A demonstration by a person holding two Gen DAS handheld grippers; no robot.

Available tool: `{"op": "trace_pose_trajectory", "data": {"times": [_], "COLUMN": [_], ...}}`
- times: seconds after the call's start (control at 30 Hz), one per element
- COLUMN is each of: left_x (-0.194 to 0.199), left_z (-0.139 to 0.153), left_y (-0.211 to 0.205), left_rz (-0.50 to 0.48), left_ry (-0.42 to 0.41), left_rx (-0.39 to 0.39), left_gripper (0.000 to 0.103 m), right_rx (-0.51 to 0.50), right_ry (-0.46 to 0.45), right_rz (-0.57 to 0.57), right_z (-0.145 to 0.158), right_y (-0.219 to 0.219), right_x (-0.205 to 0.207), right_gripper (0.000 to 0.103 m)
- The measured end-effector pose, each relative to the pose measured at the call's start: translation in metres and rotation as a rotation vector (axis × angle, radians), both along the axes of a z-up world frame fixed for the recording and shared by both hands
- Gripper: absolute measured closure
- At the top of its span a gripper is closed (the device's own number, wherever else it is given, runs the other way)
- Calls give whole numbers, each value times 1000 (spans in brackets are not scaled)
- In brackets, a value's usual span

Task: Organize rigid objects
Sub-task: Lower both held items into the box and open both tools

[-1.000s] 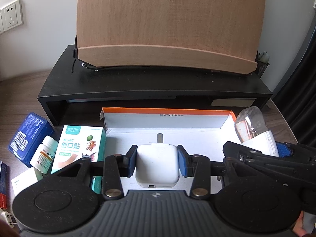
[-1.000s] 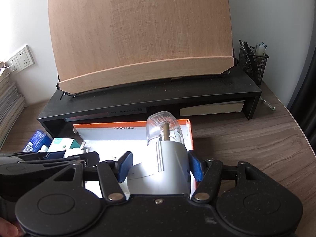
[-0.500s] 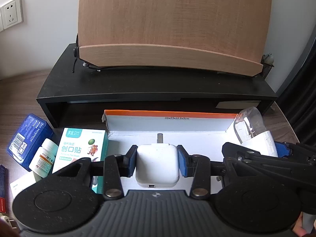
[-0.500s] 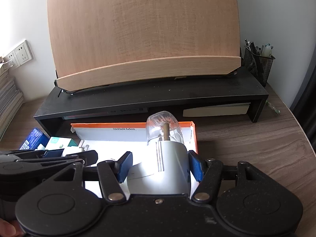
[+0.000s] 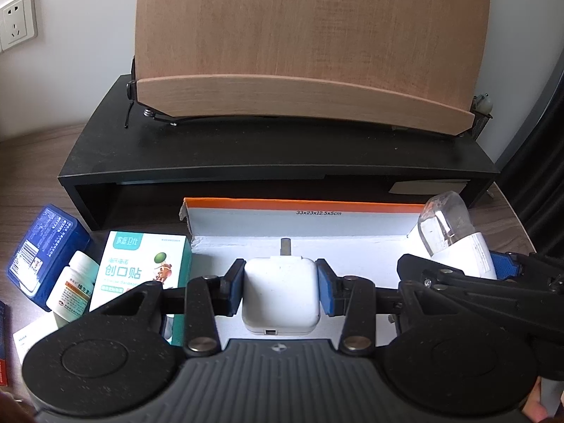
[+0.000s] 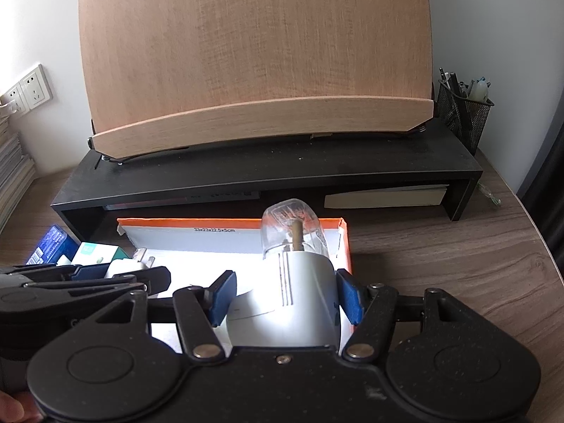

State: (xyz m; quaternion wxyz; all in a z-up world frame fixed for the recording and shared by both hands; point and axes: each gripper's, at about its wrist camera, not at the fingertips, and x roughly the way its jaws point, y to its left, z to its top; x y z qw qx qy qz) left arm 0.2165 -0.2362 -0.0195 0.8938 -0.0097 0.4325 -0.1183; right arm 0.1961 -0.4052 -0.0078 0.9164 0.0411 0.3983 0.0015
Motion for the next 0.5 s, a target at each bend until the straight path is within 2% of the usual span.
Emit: {"op": "trace_pose_trajectory", "data": {"times": [0.33,0.5], "left_x": [5,6], "left_z": [-5,-3], "left_y": [-13,-21], "left_rz": [-43,-83], "left_ry": [8,10], "left_rx": [-7,-34], "left_gripper": [61,59], "right_rx": [-21,-17], "right_ry": [-70,-79], "right_rz": [-52,-88], "right_z": [18,24], "right_y": [-10,-17], "right_x": [-17,-27], "right_gripper": [29,28]}}
